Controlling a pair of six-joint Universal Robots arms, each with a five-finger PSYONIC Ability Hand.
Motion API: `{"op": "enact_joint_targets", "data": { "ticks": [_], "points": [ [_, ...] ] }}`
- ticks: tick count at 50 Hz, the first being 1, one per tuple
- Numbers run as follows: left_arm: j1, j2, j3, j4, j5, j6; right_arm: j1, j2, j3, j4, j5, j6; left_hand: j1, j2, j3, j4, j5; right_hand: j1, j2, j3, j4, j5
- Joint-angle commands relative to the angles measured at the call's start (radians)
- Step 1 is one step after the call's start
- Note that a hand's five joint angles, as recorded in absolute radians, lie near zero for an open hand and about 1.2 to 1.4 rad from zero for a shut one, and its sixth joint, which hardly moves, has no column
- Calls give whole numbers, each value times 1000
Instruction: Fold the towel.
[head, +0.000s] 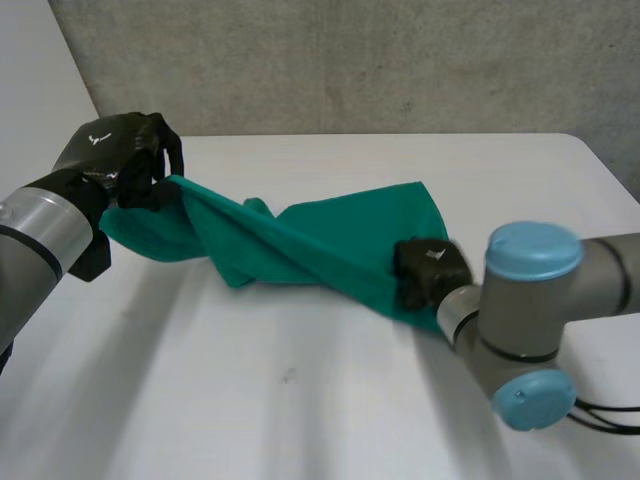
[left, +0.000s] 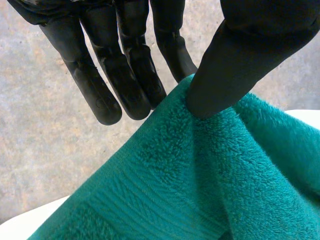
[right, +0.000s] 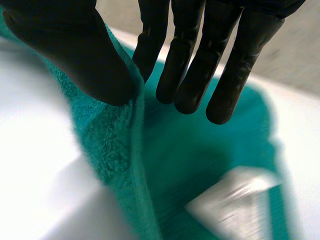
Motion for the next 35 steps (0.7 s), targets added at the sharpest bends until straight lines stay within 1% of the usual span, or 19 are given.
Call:
{"op": "enact_joint_targets", "data": {
  "ticks": [1, 4, 5, 7, 8, 9, 12, 13, 15, 16, 17, 21, 23, 26, 28, 30, 31, 32, 35],
  "points": [
    [34, -25, -40, -1, 2, 10, -121, -267, 73, -27, -21, -252, 252, 199, 204, 201, 253, 419, 223, 218, 208, 244],
    [46, -60, -72, -4, 8, 22, -157, -331, 72, 39, -70, -350, 252, 199, 204, 201, 253, 419, 223, 218, 208, 244],
    [48, -68, -82, -8, 9, 30, -172, -360, 69, 110, -105, -407, 252, 199, 204, 201, 253, 419, 223, 218, 208, 244],
    [48, -84, -112, -23, 11, 64, -178, -377, 58, 192, -136, -459, 252, 199, 204, 201, 253, 419, 223, 218, 208, 244],
    [48, -89, -123, -30, 12, 79, -180, -381, 50, 238, -145, -482, 252, 199, 204, 201, 253, 419, 223, 218, 208, 244],
    [46, -94, -132, -37, 14, 94, -184, -379, 31, 337, -161, -530, 252, 199, 204, 201, 253, 419, 223, 218, 208, 244],
    [35, -112, -160, -65, 14, 163, -189, -373, 6, 488, -170, -591, 252, 199, 204, 201, 253, 419, 223, 218, 208, 244],
    [34, -121, -163, -69, 14, 179, -200, -359, -5, 572, -177, -623, 252, 199, 204, 201, 253, 419, 223, 218, 208, 244],
    [31, -159, -165, -76, 14, 217, -206, -326, -14, 625, -178, -641, 252, 199, 204, 201, 253, 419, 223, 218, 208, 244],
    [31, -173, -163, -74, 12, 226, -206, -325, -14, 625, -178, -641, 252, 199, 204, 201, 253, 419, 223, 218, 208, 244],
    [29, -189, -161, -74, 14, 234, -204, -271, -31, 627, -191, -651, 252, 199, 204, 201, 253, 419, 223, 218, 208, 244],
    [12, -279, -131, -66, 11, 254, -203, -200, -58, 596, -188, -656, 252, 199, 204, 201, 253, 419, 223, 218, 208, 244],
    [-6, -342, -73, -63, 8, 256, -204, -146, -104, 585, -185, -654, 252, 199, 204, 201, 253, 419, 223, 218, 208, 244],
    [-11, -423, 51, -62, -3, 256, -204, -68, -181, 582, -184, -648, 252, 199, 204, 201, 253, 419, 223, 218, 208, 244],
    [-14, -453, 131, -62, -12, 256, -206, -7, -285, 579, -170, -642, 252, 199, 204, 201, 253, 419, 223, 218, 208, 244],
    [-17, -480, 269, -63, -44, 254, -201, 29, -426, 567, -124, -636, 252, 199, 204, 201, 253, 419, 223, 218, 208, 244],
    [-18, -483, 317, -62, -55, 254, -201, 29, -427, 567, -124, -636, 252, 199, 204, 201, 253, 419, 223, 218, 208, 244],
    [-24, -480, 411, -60, -80, 249, -195, 32, -589, 523, -56, -618, 252, 199, 204, 201, 253, 419, 223, 218, 208, 244],
    [-46, -462, 547, -34, -116, 242, -195, 30, -696, 464, -18, -598, 252, 199, 204, 201, 253, 419, 223, 218, 208, 244]
  ]
}}
